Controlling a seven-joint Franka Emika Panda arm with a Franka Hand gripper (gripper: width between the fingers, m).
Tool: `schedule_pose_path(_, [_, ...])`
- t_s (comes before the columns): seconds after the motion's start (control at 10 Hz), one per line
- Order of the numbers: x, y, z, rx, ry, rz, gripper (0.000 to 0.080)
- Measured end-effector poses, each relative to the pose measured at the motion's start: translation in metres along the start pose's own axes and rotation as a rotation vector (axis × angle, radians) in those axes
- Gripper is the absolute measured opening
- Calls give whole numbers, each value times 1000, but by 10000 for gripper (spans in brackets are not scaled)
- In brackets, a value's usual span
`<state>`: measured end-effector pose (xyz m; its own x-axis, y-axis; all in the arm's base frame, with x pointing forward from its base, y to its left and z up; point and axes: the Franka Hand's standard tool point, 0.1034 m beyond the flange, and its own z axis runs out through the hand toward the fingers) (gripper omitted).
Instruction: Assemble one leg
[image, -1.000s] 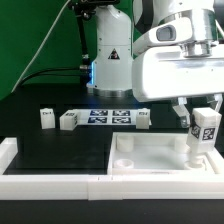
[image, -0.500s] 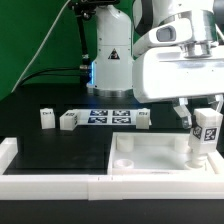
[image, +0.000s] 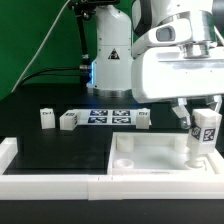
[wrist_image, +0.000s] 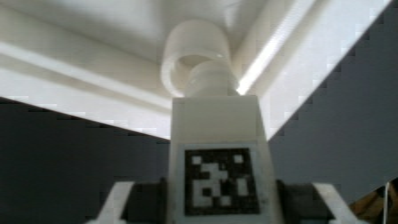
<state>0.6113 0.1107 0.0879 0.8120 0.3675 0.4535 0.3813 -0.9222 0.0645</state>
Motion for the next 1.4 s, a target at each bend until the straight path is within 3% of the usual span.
schedule_pose_path(0.7, [-8, 1, 8, 2, -8, -12, 291])
schedule_pose_path(0.8, [-8, 1, 8, 2, -8, -12, 376])
schedule_pose_path(0.9, [-8, 1, 8, 2, -8, -12, 512])
schedule_pose_path(1.0, [-8, 1, 8, 2, -8, -12, 512])
schedule_pose_path(1.1, [-8, 1, 8, 2, -8, -12, 620])
schedule_pose_path(1.4, [-8, 1, 8, 2, -8, -12, 648])
